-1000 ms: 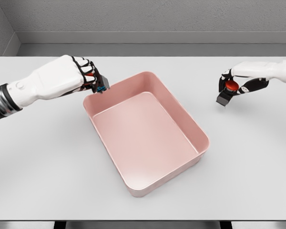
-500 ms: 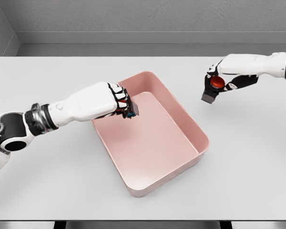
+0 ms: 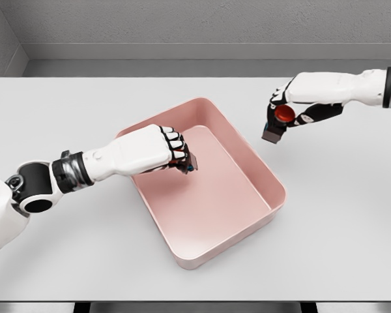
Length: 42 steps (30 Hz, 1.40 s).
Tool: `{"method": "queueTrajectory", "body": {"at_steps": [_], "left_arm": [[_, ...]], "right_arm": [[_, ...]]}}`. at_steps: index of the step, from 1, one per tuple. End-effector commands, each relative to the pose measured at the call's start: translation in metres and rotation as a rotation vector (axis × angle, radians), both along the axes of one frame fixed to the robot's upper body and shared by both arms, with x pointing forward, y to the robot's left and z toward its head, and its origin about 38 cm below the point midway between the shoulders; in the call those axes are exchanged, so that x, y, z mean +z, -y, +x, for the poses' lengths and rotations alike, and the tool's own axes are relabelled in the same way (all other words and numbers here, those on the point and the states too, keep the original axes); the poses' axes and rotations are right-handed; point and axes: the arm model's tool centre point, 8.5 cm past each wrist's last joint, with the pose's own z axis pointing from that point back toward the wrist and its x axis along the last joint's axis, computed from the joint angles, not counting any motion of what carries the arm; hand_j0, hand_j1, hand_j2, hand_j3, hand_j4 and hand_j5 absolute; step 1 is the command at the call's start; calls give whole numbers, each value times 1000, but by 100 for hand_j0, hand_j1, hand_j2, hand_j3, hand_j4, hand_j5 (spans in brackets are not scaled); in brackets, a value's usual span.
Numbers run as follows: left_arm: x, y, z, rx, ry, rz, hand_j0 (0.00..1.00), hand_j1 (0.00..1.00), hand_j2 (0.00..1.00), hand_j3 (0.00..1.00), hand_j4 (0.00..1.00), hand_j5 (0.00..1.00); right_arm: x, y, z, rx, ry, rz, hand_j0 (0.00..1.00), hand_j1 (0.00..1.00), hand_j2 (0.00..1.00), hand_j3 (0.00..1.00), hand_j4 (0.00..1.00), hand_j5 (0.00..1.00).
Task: Put the industrial switch in the basket with both arms
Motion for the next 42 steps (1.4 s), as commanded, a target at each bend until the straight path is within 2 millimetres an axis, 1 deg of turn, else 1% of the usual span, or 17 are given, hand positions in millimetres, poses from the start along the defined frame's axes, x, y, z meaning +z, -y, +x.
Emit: {"method": "queueTrajectory", "body": {"at_steps": [1,5,8,11,13,20,23,26,27,28,29,30,32,33,36,38,42], "left_arm": [[1,0,0,0,-3,-9,60,60,60,60,60,60],[1,5,0,-6,-3,-20,66,66,66,66,66,66],[2,5,0,-7,-2,-21,77,77,77,77,77,77],[2,5,0,-8,-4,-26,79,79,79,79,79,79],[3,5,0,-8,-4,-27,87,87,87,87,87,87],[3,6,0,-9,-1,-26,89,89,89,89,89,89],[3,5,-1,-9,-4,-27,95,95,95,95,95,95],[9,-2,3,6,7,-33,95,95,95,95,95,95],[14,-11,4,15,6,-31,99,99,99,99,99,99],[25,-27,5,40,15,-34,100,100,100,100,100,100],[51,-47,-1,50,73,-17,100,100,100,100,100,100],[65,-63,-6,70,106,2,100,100,100,100,100,100],[72,-97,-8,148,116,26,100,100,100,100,100,100],[79,-108,-8,170,131,37,100,100,100,100,100,100],[86,-131,-11,222,147,75,100,100,100,100,100,100],[83,-145,-15,258,141,94,100,100,100,100,100,100],[79,-151,-18,271,128,102,100,100,100,100,100,100]], "right_arm": [[3,-4,-3,13,-1,12,48,48,48,48,48,48],[3,-6,-5,23,1,13,48,48,48,48,48,48],[4,-9,-6,32,3,14,48,48,48,48,48,48],[5,-13,-9,48,6,15,48,48,48,48,48,48],[5,-13,-10,48,7,14,48,48,48,48,48,48],[7,-19,-14,72,10,17,48,48,48,48,48,48],[6,-21,-15,79,7,20,48,48,48,48,48,48],[7,-24,-17,91,9,21,48,48,48,48,48,48],[7,-25,-18,93,7,22,48,48,48,48,48,48],[7,-27,-19,100,9,23,48,48,48,48,48,48],[7,-28,-19,103,9,23,48,48,48,48,48,48],[7,-31,-20,110,8,25,48,48,48,48,48,48],[7,-36,-22,128,9,28,48,48,48,48,48,48],[6,-38,-23,132,7,31,48,48,48,48,48,48],[0,-49,-26,163,-8,31,48,48,48,48,48,48],[-6,-59,-28,189,-21,33,48,48,48,48,48,48],[-14,-75,-29,226,-41,31,48,48,48,48,48,48]]}}
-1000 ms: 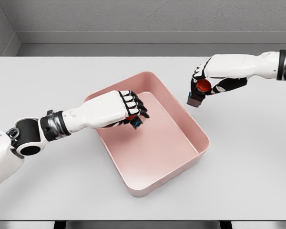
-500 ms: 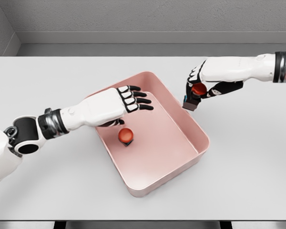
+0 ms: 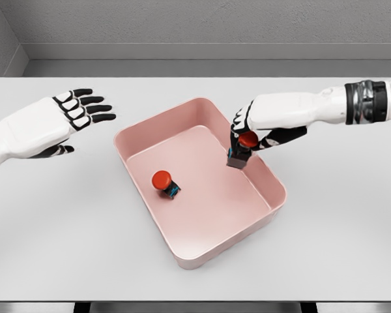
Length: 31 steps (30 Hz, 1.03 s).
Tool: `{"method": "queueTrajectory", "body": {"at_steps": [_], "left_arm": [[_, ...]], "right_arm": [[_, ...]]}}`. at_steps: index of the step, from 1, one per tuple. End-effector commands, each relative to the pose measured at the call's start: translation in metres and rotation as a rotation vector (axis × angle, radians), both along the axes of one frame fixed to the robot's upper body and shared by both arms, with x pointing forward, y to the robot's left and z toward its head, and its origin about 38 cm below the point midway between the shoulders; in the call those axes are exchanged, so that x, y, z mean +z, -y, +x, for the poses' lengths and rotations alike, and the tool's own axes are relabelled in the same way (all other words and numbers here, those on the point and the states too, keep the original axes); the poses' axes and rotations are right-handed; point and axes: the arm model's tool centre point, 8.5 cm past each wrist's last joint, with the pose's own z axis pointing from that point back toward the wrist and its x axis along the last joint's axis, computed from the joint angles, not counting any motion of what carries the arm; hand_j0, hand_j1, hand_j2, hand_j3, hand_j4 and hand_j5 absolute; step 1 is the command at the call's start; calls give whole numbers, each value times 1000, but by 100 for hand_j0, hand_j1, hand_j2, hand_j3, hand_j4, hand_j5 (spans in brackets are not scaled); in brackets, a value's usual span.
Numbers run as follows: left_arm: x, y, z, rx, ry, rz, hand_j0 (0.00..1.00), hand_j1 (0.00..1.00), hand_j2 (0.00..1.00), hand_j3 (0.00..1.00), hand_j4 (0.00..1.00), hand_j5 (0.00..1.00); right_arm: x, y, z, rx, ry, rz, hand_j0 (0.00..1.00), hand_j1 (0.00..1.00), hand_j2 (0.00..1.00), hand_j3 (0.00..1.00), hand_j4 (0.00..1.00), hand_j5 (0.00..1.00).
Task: Put the industrial switch in the basket with both arms
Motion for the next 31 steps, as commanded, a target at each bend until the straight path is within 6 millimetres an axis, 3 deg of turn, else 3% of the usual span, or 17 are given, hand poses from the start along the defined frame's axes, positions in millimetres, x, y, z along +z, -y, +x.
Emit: {"method": "queueTrajectory", "body": {"at_steps": [1,7,8,9,10,16,19,22,26,31], "left_arm": [[10,-6,1,14,23,0,100,100,100,100,100,100],[8,-6,1,13,19,-1,100,100,100,100,100,100],[8,-5,1,12,17,-1,100,100,100,100,100,100],[5,-6,-1,14,8,-1,100,100,100,100,100,100],[4,-6,-1,14,8,-1,100,100,100,100,100,100],[3,-5,-1,13,4,-1,100,100,100,100,100,100],[3,-5,-1,12,4,-2,100,100,100,100,100,100],[3,-5,-1,13,3,1,100,100,100,100,100,100],[-1,-5,-2,10,-7,3,100,100,100,100,100,100],[-1,-4,-2,9,-6,2,100,100,100,100,100,100]], "right_arm": [[-8,-15,-2,33,-25,6,48,48,48,48,48,48],[-12,-26,-4,59,-35,4,49,49,49,49,49,49],[-11,-29,-4,68,-32,5,53,53,53,53,53,53],[-10,-32,-4,72,-31,7,80,80,80,80,80,80],[-7,-37,-3,84,-22,11,100,100,100,100,100,100],[-1,-36,-2,82,-6,9,100,100,100,100,100,100],[7,-16,2,36,12,-3,100,100,100,100,100,100],[23,22,5,-55,48,-4,100,100,100,100,100,100],[24,67,1,-167,51,24,100,100,100,100,100,100],[25,91,-3,-226,49,32,100,100,100,100,100,100]]}}
